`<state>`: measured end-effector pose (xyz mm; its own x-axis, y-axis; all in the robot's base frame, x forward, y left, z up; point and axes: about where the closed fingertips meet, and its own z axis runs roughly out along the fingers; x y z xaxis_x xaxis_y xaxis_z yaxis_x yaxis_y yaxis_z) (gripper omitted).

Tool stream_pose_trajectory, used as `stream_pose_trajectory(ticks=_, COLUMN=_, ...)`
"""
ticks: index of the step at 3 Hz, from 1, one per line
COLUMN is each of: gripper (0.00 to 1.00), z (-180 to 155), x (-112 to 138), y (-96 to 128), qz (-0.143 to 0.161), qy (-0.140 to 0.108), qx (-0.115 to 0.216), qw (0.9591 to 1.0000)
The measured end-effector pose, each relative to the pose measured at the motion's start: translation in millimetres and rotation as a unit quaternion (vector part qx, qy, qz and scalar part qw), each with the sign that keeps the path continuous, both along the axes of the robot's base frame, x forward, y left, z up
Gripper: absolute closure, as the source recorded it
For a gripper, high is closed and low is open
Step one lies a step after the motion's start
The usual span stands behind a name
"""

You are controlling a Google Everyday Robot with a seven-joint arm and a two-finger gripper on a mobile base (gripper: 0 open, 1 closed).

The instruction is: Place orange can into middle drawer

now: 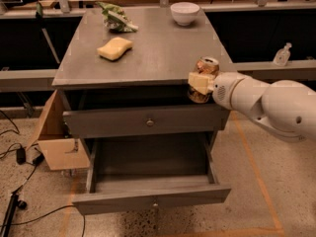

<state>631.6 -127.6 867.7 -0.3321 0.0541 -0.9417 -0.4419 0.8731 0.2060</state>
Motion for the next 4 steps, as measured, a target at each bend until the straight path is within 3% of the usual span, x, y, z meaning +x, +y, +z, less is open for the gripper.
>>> stream_pose_trajectory(ticks=1, gripper=1.0, z=-31.4, x=-33.9, y=1.9, qz=0.014, qy=0.03, qx=0.0, qw=0.9995)
stream_pose_trajectory(ticks=2, gripper=1.0, z=-80.8, x=-57.5, y=23.3, qz=0.079, qy=0.041, qx=-0.009, qw=0.996)
stream_pose_trajectory(ticks=3, gripper=1.0, z=-156.9, x=-64.8, y=55.9, qz=0.143, qy=0.049, qx=-0.024, qw=0.9883)
stream_pose_trajectory(ticks=4, gripper=1.0, z=-169.0, x=-65.0, y=57.9, qz=0.147, qy=0.053, qx=-0.017, qw=0.9875)
